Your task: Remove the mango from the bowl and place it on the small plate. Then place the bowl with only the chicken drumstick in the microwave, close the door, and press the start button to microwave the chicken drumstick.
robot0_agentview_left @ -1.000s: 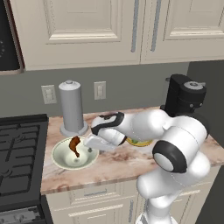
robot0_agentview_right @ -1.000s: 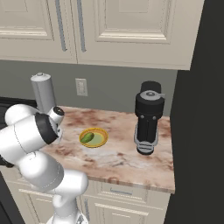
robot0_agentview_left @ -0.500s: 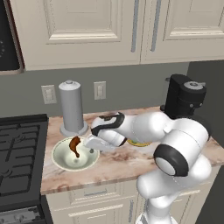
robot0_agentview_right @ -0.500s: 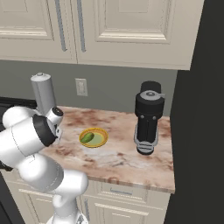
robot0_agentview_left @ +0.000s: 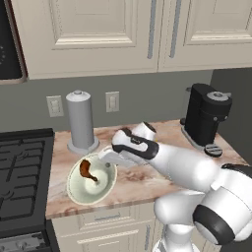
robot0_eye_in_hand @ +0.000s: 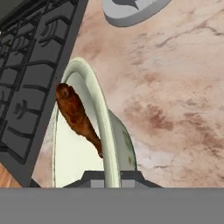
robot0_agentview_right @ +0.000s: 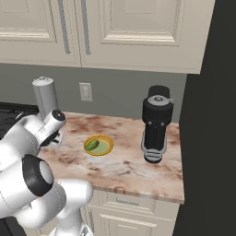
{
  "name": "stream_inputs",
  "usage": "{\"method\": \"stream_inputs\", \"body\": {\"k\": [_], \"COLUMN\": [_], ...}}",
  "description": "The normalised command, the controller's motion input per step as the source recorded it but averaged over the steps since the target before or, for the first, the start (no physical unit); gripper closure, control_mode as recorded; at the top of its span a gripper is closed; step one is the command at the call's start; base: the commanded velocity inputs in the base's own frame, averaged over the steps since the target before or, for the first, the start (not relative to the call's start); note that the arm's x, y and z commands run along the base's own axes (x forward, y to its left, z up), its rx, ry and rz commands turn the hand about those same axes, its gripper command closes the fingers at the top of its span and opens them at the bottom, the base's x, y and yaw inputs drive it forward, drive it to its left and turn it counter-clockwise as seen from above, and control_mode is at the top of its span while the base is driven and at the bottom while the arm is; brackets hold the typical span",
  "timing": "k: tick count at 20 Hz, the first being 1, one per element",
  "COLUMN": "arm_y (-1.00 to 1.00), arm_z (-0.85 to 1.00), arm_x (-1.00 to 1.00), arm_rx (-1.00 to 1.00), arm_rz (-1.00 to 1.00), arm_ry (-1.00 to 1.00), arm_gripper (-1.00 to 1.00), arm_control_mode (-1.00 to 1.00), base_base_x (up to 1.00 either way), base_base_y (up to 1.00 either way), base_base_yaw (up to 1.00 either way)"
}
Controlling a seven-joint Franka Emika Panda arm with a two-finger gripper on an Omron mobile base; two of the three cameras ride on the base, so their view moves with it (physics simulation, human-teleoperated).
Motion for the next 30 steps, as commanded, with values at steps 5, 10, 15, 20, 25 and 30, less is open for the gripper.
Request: {"method": "stream_inputs", "body": {"k": [5,10,15,20,25,30], "arm_y": [-0.14,-0.2,-0.19,-0.27,-0.43,-0.4], "arm_z": [0.15,0.33,0.65,0.47,0.25,0.22], "arm_x": [-0.19,-0.03,-0.03,-0.22,-0.4,-0.28], "arm_rx": [0.11,0.12,0.11,0.12,0.1,0.08], "arm_rz": [-0.02,-0.02,-0.07,-0.13,-0.23,-0.3], "arm_ry": [0.0,0.05,0.18,0.08,-0.02,0.0], "arm_gripper": [1.0,1.0,1.0,1.0,1.0,1.0], "arm_control_mode": [-1.0,-1.0,-1.0,-1.0,-1.0,-1.0], "base_base_x": [0.0,0.0,0.0,0.0,0.0,0.0], "base_base_y": [0.0,0.0,0.0,0.0,0.0,0.0], "base_base_yaw": [0.0,0.0,0.0,0.0,0.0,0.0]}}
